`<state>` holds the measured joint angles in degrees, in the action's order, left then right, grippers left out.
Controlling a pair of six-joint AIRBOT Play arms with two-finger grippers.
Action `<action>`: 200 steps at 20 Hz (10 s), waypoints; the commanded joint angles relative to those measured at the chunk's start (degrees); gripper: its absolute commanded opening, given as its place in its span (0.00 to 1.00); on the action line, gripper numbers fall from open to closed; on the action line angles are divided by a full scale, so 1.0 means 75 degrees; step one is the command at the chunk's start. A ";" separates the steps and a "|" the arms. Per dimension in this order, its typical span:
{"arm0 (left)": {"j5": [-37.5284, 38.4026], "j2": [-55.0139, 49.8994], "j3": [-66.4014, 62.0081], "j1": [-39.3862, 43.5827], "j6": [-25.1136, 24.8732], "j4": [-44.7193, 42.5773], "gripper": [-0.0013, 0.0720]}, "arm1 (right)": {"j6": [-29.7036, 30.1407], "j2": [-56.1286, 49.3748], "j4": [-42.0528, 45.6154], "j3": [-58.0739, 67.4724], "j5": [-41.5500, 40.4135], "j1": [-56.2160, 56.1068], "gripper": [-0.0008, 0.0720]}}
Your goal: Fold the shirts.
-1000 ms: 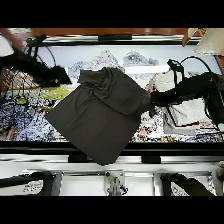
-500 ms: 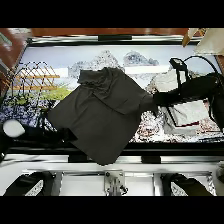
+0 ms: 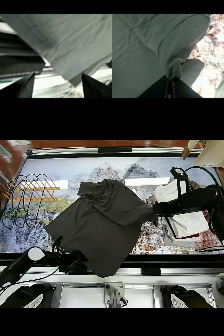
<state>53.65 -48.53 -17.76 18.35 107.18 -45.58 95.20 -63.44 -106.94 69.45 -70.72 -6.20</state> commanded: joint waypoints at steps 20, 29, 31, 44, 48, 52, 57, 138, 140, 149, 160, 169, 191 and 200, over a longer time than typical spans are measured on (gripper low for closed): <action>-0.0309 0.0793 -0.6988 -0.0052 -0.3002 -0.2428 0.07 | -0.0032 0.0766 0.0653 0.2063 0.1233 0.0003 0.12; 0.0609 0.2486 -1.1709 -0.1970 -0.1851 -0.3281 0.07 | -0.0766 0.2710 0.1970 0.5668 0.3637 0.0000 0.12; 0.1883 0.2530 -1.1709 -0.1976 -0.1848 -0.3512 0.07 | -0.0650 0.2903 0.1638 0.5668 0.3762 0.0000 0.12; 0.4578 0.2506 -0.7898 -0.1976 -0.1582 -0.4532 0.07 | -0.0396 -0.0283 0.0632 0.5659 0.1769 0.0000 0.12; 0.2276 0.2407 -0.5423 -0.1976 -0.1341 -0.4529 0.08 | -0.0408 -0.2393 -0.0490 0.5659 0.1886 -0.0009 0.12; -0.0801 0.1320 -0.4004 -0.1985 -0.0189 -0.4529 0.08 | -0.1174 -0.4147 -0.1961 0.5659 0.2911 -0.0009 0.12; -0.2253 -0.1209 -0.4278 -0.2107 -0.0052 -0.4447 0.08 | -0.1728 -0.5371 -0.1996 0.5659 0.2358 -0.0064 0.12; -0.1498 0.2381 -1.0381 -0.5112 -0.4508 -0.1734 0.08 | 0.1716 0.1533 -0.0857 0.5199 0.3229 0.0198 0.12; -0.1460 0.2713 -1.0730 -0.5112 -0.4508 -0.1740 0.08 | 0.1352 0.2084 -0.0854 0.5246 0.3115 0.0198 0.12; 0.1072 0.2938 -1.0092 -0.5112 -0.4511 -0.2868 0.08 | 0.0224 0.2197 0.0344 0.5246 0.0530 0.0198 0.12; 0.1096 0.0152 -0.6237 -0.5106 -0.4826 -0.3008 0.08 | -0.0886 -0.1842 0.0114 0.2445 0.1495 0.0160 0.12; -0.2463 -0.3879 -0.6269 -0.4144 -0.4820 -0.1279 0.08 | -0.0851 -0.4820 -0.0845 0.2422 0.6067 0.0093 0.12; -0.0909 -0.5508 -0.6449 -0.4115 -0.4823 -0.1746 0.08 | -0.0609 -0.4986 0.0297 0.2419 0.2011 -0.0026 0.12; -0.0356 -0.5721 -0.6569 -0.4240 -0.4529 -0.1746 0.08 | -0.1043 -0.5278 0.0344 0.2425 0.1055 -0.0146 0.12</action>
<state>47.75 -91.29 -66.39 -12.80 72.77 -58.59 88.40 -103.11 -104.55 87.61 -60.27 -7.49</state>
